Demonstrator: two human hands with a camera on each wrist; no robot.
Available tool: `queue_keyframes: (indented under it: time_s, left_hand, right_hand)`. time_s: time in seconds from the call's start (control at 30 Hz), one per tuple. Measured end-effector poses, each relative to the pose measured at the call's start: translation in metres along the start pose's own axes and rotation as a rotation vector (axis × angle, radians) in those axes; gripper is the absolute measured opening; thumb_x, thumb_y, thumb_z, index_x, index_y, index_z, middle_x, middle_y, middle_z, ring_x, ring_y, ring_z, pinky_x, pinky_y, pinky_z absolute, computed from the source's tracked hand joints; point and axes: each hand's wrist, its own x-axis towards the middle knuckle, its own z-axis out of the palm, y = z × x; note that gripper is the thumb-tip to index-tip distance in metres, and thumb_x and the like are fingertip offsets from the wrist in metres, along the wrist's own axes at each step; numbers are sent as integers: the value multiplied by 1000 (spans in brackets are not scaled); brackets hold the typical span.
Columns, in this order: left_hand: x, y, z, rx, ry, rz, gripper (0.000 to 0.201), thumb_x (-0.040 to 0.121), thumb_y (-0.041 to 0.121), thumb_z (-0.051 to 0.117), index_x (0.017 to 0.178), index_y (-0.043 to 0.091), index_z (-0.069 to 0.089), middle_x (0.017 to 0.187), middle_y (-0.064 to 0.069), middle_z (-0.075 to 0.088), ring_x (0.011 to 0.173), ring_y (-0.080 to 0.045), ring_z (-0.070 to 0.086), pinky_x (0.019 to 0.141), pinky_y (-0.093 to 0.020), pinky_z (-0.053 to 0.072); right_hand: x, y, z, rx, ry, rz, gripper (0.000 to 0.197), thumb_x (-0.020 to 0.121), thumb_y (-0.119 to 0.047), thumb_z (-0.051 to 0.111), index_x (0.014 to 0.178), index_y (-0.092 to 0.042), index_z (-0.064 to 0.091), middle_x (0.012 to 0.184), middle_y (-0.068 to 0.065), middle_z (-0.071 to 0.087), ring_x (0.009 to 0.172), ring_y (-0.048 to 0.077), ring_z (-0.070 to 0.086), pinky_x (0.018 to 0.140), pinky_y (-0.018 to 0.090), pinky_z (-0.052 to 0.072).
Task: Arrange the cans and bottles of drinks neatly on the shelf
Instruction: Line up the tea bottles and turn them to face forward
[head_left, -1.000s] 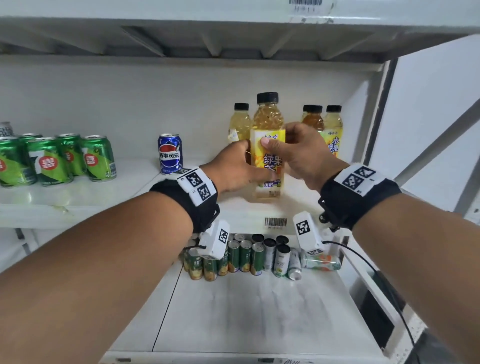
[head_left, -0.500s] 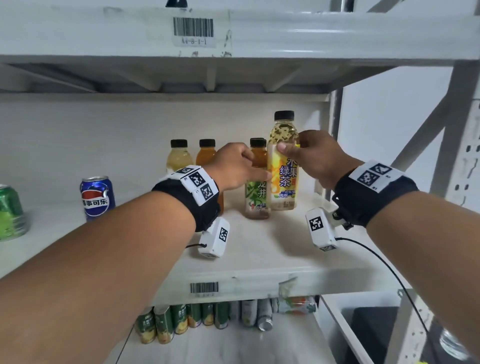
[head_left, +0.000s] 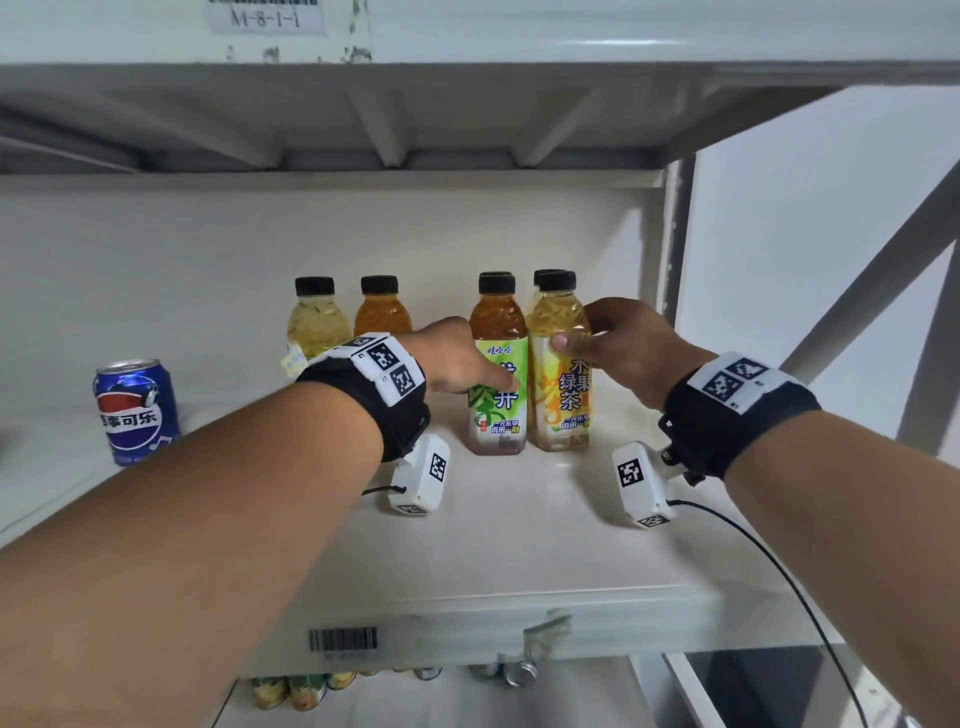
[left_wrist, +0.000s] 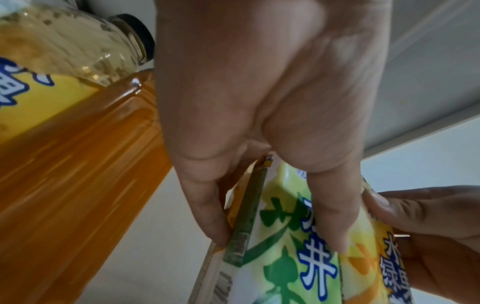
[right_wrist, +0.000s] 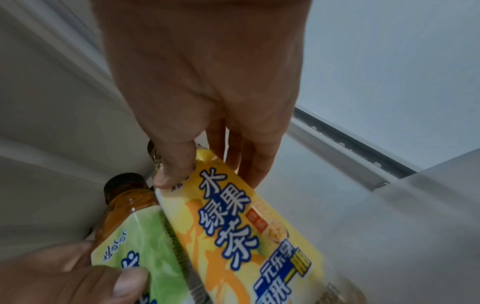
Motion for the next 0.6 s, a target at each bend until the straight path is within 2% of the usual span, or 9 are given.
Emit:
queue_keyframes:
  time_s: [0.07,0.13,0.2,0.27,0.33,0.4,0.47,0.53,0.6]
  left_hand:
    - [1,1,1,1,-17,18,36,80,33,95,110,18,80,110,1,82,108,-25,77,107,-46,57]
    - [1,2,1,9,-15,22,38,80,34,95,111,18,80,111,1,82,109,-26,76,106,-46,57]
    - [0,1,0,6,-12,23,41,80,34,95,113,17,80,112,-1,82,110,-27,76,106,-48,58]
    - [-3,1,-2,29,8,31,41,80,36,95,112,17,80,111,-1,81,108,-27,76,104,-48,59]
    - [-6,3,-8,99,72,30,46,79,44,94,110,15,78,108,-3,80,103,-26,75,100,-47,61]
    - [-11,6,-18,157,195,29,58,77,52,91,113,9,73,109,-6,76,99,-27,74,95,-47,62]
    - [-21,9,-37,205,311,72,64,77,57,86,121,13,68,114,-2,71,100,-24,71,91,-39,61]
    - [-30,14,-55,244,371,130,51,76,56,82,111,22,71,108,4,69,97,-21,68,82,-32,56]
    - [-45,11,-80,309,405,172,24,80,44,80,93,25,75,94,10,70,91,-17,68,69,-25,49]
  right_hand:
    - [1,0,-2,63,-18,42,51,81,-30,90,121,-6,68,108,12,76,101,26,74,95,45,61]
    - [2,-4,-3,66,-33,53,59,79,-30,92,127,-8,65,112,11,76,102,26,75,97,47,60]
    - [4,-9,-4,39,-20,39,60,79,-32,92,128,-10,65,112,7,76,101,22,74,88,40,61]
    - [3,-18,-3,3,12,10,58,80,-35,91,127,-13,64,112,3,74,98,19,72,74,30,55]
    - [3,-31,-1,-89,90,-54,58,81,-38,88,128,-16,63,114,-1,68,98,17,68,70,26,50]
    - [0,-47,2,-241,207,-184,60,82,-39,85,132,-17,61,121,2,60,105,19,61,79,28,48]
    - [-2,-65,13,-353,296,-359,53,83,-34,82,129,-14,64,123,7,58,113,24,57,95,34,47]
    - [-1,-79,23,-409,282,-471,43,84,-30,80,122,-12,68,118,8,60,109,26,58,95,34,46]
    - [1,-96,45,-449,202,-535,36,86,-29,77,118,-13,70,114,6,62,105,24,58,88,27,41]
